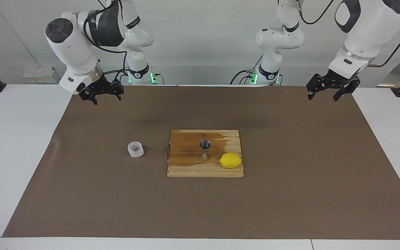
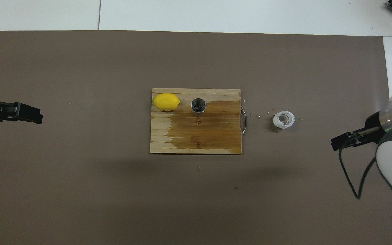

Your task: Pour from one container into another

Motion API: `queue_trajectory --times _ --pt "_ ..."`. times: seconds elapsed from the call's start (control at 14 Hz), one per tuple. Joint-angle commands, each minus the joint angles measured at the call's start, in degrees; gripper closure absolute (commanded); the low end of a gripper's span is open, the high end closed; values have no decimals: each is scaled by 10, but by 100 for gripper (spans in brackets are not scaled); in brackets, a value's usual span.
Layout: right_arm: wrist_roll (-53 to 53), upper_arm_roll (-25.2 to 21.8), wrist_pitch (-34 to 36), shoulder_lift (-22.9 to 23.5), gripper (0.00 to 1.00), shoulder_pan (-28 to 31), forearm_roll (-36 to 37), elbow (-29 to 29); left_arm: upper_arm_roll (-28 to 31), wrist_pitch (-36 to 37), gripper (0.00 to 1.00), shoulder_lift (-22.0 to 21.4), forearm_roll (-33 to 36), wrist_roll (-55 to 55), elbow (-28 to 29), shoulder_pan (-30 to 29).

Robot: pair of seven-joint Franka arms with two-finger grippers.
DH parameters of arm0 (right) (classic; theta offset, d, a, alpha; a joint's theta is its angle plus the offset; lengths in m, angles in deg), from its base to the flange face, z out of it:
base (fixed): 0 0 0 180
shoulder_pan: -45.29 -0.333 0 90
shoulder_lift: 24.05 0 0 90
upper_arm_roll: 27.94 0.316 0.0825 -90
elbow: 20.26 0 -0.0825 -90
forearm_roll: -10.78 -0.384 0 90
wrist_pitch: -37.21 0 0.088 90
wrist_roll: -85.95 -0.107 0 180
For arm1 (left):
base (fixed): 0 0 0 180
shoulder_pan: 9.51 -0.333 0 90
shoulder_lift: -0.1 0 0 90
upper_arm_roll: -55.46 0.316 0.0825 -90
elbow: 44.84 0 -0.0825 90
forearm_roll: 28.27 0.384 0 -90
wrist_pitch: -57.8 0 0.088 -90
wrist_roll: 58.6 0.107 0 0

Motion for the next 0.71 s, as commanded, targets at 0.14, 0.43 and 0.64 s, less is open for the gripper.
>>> queue_trajectory --times 0.14,0.43,0.64 --pt "-91 -3 91 81 0 12 -1 -162 -4 -5 0 -12 10 4 14 -5" --pt "-134 -3 22 80 0 22 -36 -150 -4 -5 0 -12 11 4 14 -5" --pt "-135 -3 18 79 0 25 -37 -146 -4 -5 0 -12 11 4 14 -5"
